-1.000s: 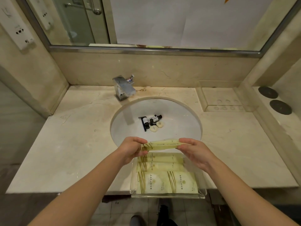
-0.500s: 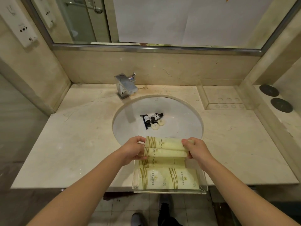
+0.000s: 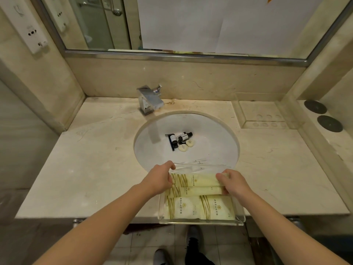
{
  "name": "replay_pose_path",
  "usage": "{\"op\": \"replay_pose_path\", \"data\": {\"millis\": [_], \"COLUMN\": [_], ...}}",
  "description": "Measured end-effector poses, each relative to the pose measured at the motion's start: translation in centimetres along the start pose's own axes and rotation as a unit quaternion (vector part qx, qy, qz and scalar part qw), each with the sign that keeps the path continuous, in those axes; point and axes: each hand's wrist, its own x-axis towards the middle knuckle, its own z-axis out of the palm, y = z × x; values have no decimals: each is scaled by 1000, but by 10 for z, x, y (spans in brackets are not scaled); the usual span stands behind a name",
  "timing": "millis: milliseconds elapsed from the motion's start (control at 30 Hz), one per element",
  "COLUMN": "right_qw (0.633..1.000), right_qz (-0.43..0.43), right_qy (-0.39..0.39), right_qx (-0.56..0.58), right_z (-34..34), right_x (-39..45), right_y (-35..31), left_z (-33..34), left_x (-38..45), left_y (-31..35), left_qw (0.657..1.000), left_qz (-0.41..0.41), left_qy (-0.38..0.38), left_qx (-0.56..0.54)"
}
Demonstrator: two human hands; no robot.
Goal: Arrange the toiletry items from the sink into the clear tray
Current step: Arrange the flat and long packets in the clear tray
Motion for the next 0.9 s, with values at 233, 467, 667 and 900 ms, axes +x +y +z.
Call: {"op": "replay_pose_path", "data": {"millis": [233,467,667,900], "right_qw": [998,1000,997,1000], "right_qz": [-2,-7,-51,-2], "right_qy": [-5,-17,16,6], "right_qx": [55,-19,-52,2], "right_z": [3,6,11,27], "right_x": [-3,-2,-1,5], "right_y": [-2,-2,-6,-6], "left_z": [4,7,6,7], "left_x": [-4,-3,-2,-1], "left_y": [5,-1,-3,-5], "left_qw": [994,986,985,987], "left_qz": [29,18,5,5], "left_qy": [3,26,35,36], "left_qx": [102,161,172,159]}}
